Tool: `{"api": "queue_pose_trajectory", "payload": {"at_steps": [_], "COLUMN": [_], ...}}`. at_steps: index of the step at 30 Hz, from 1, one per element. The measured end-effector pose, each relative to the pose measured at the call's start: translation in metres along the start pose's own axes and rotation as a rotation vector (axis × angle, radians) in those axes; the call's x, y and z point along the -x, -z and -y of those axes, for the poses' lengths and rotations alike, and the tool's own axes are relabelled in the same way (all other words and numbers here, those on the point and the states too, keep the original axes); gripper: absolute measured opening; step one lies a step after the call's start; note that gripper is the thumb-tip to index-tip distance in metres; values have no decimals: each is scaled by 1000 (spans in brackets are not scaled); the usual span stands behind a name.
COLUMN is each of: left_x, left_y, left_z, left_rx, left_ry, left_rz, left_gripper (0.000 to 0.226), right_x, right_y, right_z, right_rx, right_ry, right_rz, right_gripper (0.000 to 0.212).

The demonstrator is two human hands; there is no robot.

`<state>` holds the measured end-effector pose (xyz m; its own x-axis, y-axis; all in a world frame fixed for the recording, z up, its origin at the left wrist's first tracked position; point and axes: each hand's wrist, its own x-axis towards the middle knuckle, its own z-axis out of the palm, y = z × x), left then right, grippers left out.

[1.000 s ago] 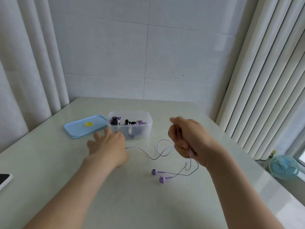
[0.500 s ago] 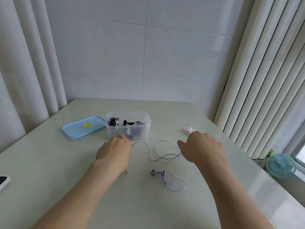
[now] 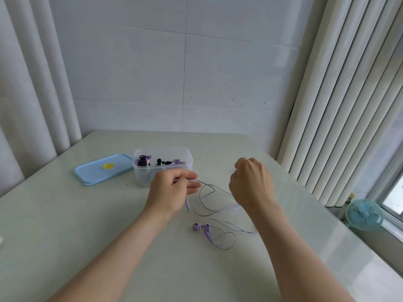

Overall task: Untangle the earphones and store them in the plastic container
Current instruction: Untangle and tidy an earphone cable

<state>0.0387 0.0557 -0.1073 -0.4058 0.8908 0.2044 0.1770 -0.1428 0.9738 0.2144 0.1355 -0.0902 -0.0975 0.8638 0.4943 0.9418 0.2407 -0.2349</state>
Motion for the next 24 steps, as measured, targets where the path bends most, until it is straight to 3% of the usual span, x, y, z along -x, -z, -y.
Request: {"api": "queue_pose_trajectory", "payload": {"at_steps": [2,6,12,15,18,24], "left_x": [-1,-1,-2,-3,0,1], "left_y": [-3,-3,-4,-2,-1,3], "left_z": [3,13,18,17,14,6], "left_rx": [9,-230,-331,-335,-266,-194], "left_ry": [-26,-199,-341,-298,-227,-191], "left_rz": [28,75,-57,-83,-78,-28], "left_gripper": [40,38,12,23,27,31], "right_x": [-5,-12,-18,-21,-25,-20], "right_y": [-11,-32,-49,-52,-56,-41], "right_z": [-7,-20,-29,-30,-35,-26], "right_rx": [0,-27,12,30,-99,-387], "right_ry": [3,-22,-115,-93,-88,-117], "right_rz": [52,156,391,343,211,50], "right_gripper": [27,38,45,31,18,29]}}
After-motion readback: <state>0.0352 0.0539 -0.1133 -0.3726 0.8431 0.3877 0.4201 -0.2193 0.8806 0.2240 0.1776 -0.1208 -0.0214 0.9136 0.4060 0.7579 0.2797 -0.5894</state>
